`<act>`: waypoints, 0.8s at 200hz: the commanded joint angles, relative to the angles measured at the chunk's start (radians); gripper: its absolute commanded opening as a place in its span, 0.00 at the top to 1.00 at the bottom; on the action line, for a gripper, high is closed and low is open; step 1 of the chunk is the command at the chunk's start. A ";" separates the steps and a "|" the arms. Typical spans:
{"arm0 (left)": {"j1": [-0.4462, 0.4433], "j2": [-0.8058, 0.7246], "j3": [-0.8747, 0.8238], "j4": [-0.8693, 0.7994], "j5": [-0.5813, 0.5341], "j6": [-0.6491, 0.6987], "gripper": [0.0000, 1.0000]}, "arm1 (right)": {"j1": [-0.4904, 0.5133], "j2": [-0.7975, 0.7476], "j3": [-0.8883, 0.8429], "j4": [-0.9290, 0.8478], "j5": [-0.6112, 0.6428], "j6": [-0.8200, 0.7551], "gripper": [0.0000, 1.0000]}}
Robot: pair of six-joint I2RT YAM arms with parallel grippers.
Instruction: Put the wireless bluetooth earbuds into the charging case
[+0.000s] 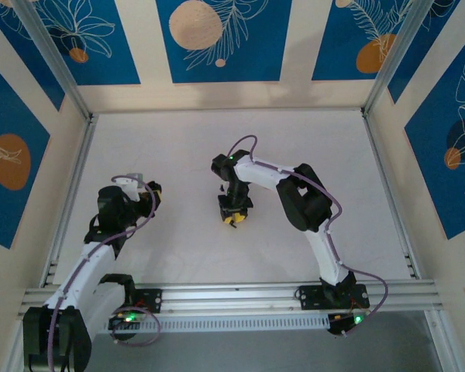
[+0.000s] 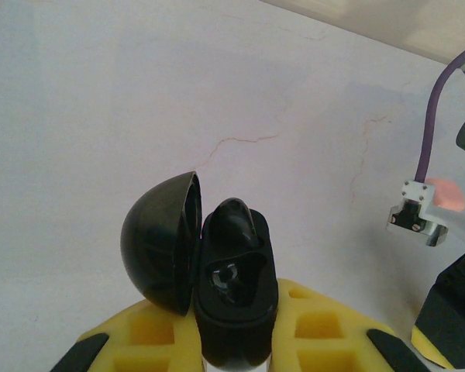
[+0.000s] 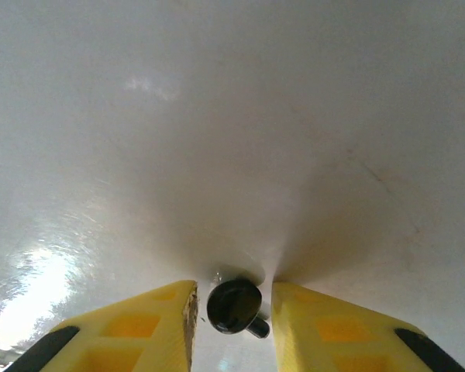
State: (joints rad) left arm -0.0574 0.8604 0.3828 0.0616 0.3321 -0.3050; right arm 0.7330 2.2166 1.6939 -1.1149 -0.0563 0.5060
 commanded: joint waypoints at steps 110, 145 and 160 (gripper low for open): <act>-0.013 -0.001 0.010 0.021 0.033 -0.001 0.88 | 0.020 -0.011 -0.021 -0.037 0.059 0.046 0.82; -0.031 0.009 -0.002 0.056 0.052 0.003 0.88 | 0.017 -0.074 -0.072 0.017 0.087 0.057 0.82; -0.056 0.021 -0.016 0.105 0.071 0.002 0.88 | 0.007 -0.115 -0.113 0.062 0.106 0.060 0.82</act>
State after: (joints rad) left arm -0.0765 0.8680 0.3824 0.0799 0.3527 -0.3050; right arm 0.7452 2.1719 1.6356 -1.0924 0.0044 0.5396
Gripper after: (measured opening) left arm 0.170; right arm 0.179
